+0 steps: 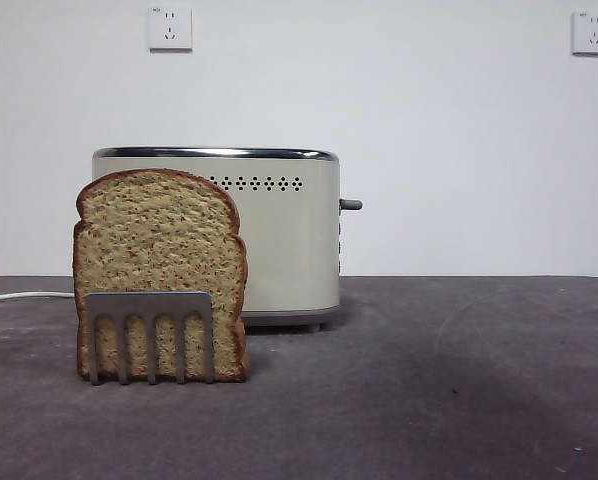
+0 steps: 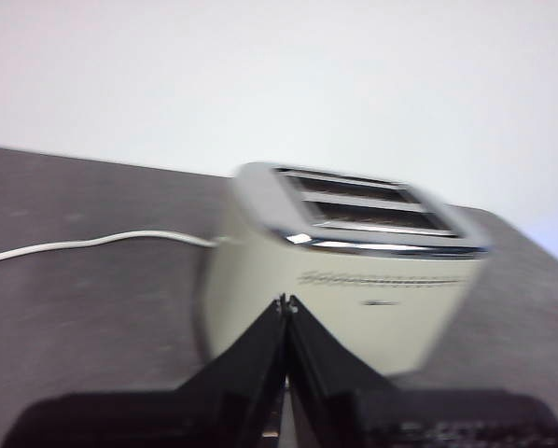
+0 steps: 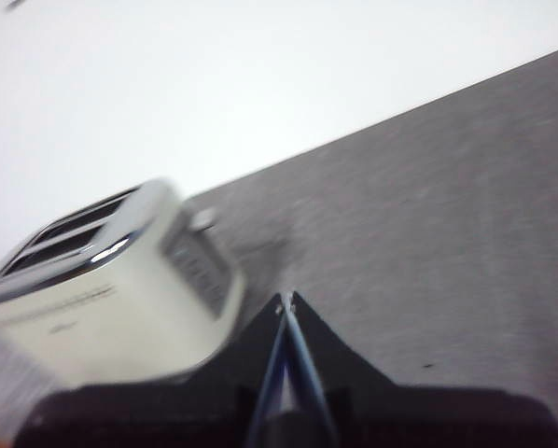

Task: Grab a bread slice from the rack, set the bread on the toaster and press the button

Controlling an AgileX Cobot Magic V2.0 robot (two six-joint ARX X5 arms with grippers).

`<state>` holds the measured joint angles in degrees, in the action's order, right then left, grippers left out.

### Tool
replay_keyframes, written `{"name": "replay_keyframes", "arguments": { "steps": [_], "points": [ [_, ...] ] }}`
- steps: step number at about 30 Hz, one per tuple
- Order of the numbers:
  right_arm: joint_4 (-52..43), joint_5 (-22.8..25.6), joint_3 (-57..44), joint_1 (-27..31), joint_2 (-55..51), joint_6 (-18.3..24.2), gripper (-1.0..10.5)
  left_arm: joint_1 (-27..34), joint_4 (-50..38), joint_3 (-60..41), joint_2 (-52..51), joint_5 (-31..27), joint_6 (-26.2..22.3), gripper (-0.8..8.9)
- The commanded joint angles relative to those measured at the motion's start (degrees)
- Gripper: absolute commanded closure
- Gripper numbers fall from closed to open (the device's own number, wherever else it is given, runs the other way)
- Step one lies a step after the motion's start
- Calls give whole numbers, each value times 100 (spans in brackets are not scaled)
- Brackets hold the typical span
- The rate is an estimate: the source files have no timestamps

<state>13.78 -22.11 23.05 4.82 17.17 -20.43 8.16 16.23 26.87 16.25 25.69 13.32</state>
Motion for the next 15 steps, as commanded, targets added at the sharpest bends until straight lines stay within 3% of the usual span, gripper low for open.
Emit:
{"name": "replay_keyframes", "arguments": {
  "steps": [1, 8, 15],
  "points": [
    [442, -448, 640, -20, 522, 623, 959, 17, 243, 474, 435, 623, -402, 821],
    [1762, -1110, 2275, -168, 1648, 1685, 959, -81, 1182, 1504, 1143, 1670, -1259, 821],
    [3307, -1257, 3716, -509, 2487, 2577, 959, -369, 2345, 2330, 1416, 1902, -1908, 822]
  ]
}}
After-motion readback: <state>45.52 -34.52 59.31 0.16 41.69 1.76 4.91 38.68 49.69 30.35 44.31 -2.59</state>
